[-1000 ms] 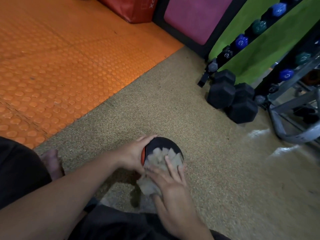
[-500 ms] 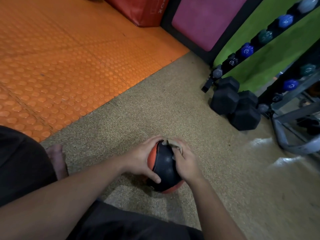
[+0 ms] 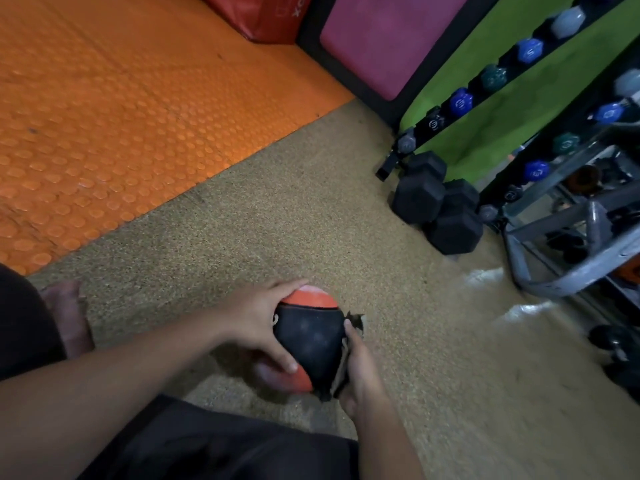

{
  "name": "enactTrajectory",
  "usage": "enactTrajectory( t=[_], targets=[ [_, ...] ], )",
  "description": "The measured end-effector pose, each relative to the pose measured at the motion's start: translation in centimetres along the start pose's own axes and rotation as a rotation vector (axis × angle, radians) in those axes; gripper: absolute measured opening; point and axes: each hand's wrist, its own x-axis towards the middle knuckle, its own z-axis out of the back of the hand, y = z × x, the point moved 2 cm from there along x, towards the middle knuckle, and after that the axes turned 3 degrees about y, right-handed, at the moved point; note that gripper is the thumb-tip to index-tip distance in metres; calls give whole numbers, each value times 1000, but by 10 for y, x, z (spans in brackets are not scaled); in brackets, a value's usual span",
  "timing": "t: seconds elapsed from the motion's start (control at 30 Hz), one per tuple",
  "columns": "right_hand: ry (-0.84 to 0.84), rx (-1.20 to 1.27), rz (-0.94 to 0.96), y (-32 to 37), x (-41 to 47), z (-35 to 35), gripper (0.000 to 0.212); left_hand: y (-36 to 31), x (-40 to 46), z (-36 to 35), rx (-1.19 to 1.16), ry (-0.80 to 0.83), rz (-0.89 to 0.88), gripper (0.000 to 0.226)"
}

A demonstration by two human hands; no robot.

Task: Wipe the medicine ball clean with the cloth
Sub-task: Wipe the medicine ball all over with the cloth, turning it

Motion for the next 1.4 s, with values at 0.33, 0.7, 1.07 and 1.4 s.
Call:
enactTrajectory(
  t=[0.33,0.7,1.07,1.4],
  targets=[
    [-224,-1145,938,-18,-51,-76,64,24,-13,12,-54,-123,-36,141],
    [-242,-688,705,-6,-37,-44,42,2,-17,-9,-3,-196,-21,144],
    [-312,-507,609,-3,-37,-36,49,2,-15,-13,15,-193,-40,145],
    [-338,-740,733,10,-41,-24,46,6,-15,-10,6,-180,-14,151]
  ],
)
